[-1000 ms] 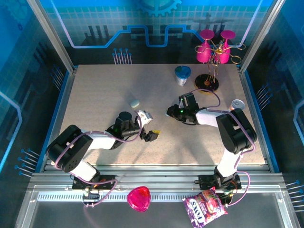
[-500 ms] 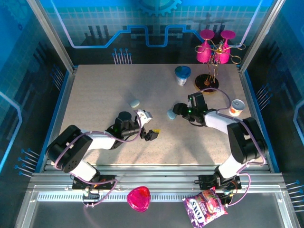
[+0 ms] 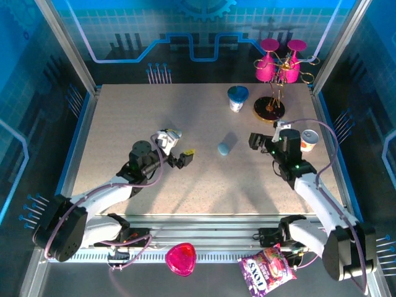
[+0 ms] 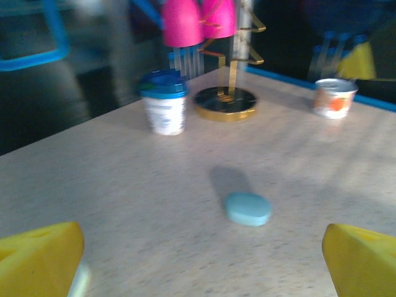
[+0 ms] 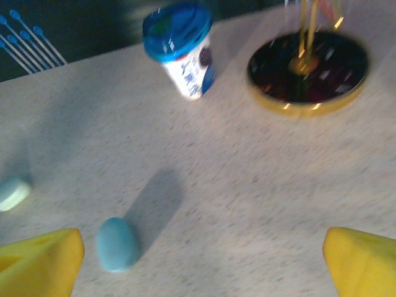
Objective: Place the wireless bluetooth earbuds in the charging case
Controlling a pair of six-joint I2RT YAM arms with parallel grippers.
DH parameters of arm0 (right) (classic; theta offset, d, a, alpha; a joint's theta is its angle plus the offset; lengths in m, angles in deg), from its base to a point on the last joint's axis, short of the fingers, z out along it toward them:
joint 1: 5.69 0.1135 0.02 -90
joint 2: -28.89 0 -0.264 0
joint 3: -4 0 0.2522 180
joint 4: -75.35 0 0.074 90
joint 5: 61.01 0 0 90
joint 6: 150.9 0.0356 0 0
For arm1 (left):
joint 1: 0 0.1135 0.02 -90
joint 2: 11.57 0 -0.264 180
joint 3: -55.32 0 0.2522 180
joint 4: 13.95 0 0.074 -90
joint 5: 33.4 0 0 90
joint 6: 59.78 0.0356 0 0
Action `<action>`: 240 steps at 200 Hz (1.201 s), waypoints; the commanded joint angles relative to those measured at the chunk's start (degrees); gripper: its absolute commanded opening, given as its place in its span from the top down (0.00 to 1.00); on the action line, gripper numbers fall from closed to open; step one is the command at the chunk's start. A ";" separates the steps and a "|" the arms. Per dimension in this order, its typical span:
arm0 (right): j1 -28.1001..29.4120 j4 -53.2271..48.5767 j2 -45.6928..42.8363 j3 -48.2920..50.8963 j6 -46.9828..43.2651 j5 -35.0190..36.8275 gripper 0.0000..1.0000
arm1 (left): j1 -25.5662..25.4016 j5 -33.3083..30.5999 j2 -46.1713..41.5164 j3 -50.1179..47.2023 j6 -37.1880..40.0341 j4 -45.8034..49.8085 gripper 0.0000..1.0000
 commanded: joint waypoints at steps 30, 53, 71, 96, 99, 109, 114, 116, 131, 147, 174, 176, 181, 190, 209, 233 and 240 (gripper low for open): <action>-1.77 16.60 3.07 6.89 -19.10 7.33 0.00 | 13.34 -11.70 0.89 -4.32 -0.80 -0.92 0.01; -2.03 29.38 8.53 11.07 -21.35 6.53 0.00 | 17.55 -13.21 4.35 -5.11 -2.28 -4.05 0.01; -2.38 35.90 13.92 12.02 -21.11 3.93 0.00 | 20.51 -13.07 7.01 -6.11 -4.29 -8.61 0.00; -2.40 42.04 21.60 11.81 -21.19 1.45 0.00 | 24.43 -9.33 12.17 -4.44 -8.10 -9.18 0.01; -2.41 43.02 22.27 11.61 -21.34 1.57 0.00 | 24.68 -9.00 12.88 -4.28 -8.34 -9.46 0.01; -2.74 43.12 23.56 11.02 -22.09 0.21 0.00 | 25.37 -8.08 15.15 -4.21 -8.90 -11.31 0.01; -3.05 44.37 24.43 10.94 -22.33 -0.45 0.00 | 25.56 -7.63 16.19 -4.37 -9.05 -12.31 0.01; -3.14 44.79 24.74 10.91 -22.35 -0.74 0.00 | 25.60 -7.63 16.61 -4.42 -9.08 -12.82 0.01; -4.51 46.06 27.61 10.45 -21.77 -3.50 0.00 | 25.80 -8.23 20.23 -4.69 -9.16 -16.36 0.01; -5.75 50.22 31.51 10.99 -21.02 -6.12 0.00 | 25.98 -8.82 21.88 -4.10 -9.83 -15.98 0.01; -8.77 52.90 31.35 12.58 -18.15 -8.67 0.00 | 25.94 -9.13 22.33 -4.10 -9.66 -16.80 0.00; -8.80 52.88 31.31 12.59 -18.15 -8.75 0.00 | 25.94 -9.22 22.37 -4.20 -9.61 -17.17 0.01; -8.80 53.08 31.43 12.60 -18.09 -8.75 0.00 | 25.87 -9.28 22.32 -4.22 -9.60 -17.14 0.01; -8.74 52.76 31.39 12.53 -18.09 -8.63 0.00 | 25.86 -9.33 22.27 -4.11 -9.57 -17.00 0.01; -8.79 52.79 31.41 12.42 -18.14 -8.54 0.00 | 25.76 -9.43 22.29 -4.26 -9.48 -17.16 0.01; -8.71 52.77 31.42 12.38 -18.08 -8.48 0.00 | 25.69 -9.48 22.34 -4.26 -9.48 -17.13 0.01; -8.72 52.79 31.47 12.42 -18.07 -8.45 0.00 | 25.72 -9.49 22.30 -4.22 -9.48 -17.04 0.01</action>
